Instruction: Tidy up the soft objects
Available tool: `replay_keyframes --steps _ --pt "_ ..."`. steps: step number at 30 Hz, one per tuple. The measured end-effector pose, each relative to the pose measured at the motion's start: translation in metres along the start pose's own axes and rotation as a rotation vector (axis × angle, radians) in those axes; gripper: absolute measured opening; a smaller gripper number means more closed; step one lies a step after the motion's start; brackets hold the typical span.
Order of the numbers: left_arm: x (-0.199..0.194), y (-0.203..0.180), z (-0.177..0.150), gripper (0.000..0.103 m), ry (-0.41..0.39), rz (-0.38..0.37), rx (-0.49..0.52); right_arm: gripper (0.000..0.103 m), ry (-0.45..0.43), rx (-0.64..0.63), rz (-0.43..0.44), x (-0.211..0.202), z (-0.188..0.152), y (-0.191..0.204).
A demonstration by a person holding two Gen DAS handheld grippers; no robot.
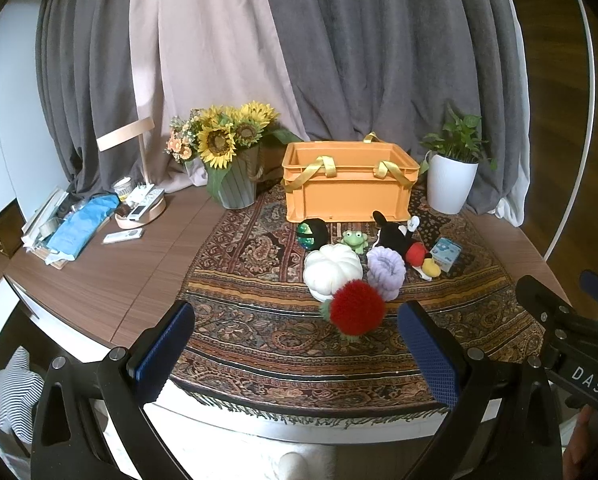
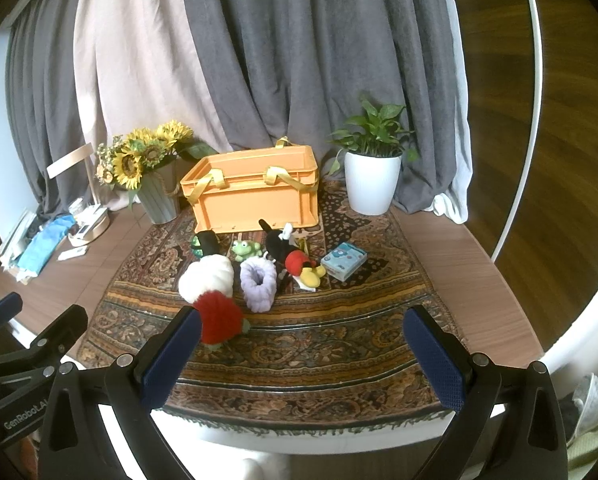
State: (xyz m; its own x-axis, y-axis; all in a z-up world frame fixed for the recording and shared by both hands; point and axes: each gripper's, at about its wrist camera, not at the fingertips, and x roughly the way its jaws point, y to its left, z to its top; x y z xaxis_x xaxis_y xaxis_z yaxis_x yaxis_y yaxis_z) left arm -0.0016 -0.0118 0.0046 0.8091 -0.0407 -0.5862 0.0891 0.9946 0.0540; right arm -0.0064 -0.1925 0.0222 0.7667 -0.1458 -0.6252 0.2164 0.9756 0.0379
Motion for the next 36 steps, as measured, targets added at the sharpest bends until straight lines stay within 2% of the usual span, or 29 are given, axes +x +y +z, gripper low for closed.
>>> replay_keyframes --steps 36 --pt "-0.0008 -0.0027 -0.0026 0.103 0.005 -0.007 0.005 0.102 0.0 0.003 0.0 0.0008 0.0017 -0.0046"
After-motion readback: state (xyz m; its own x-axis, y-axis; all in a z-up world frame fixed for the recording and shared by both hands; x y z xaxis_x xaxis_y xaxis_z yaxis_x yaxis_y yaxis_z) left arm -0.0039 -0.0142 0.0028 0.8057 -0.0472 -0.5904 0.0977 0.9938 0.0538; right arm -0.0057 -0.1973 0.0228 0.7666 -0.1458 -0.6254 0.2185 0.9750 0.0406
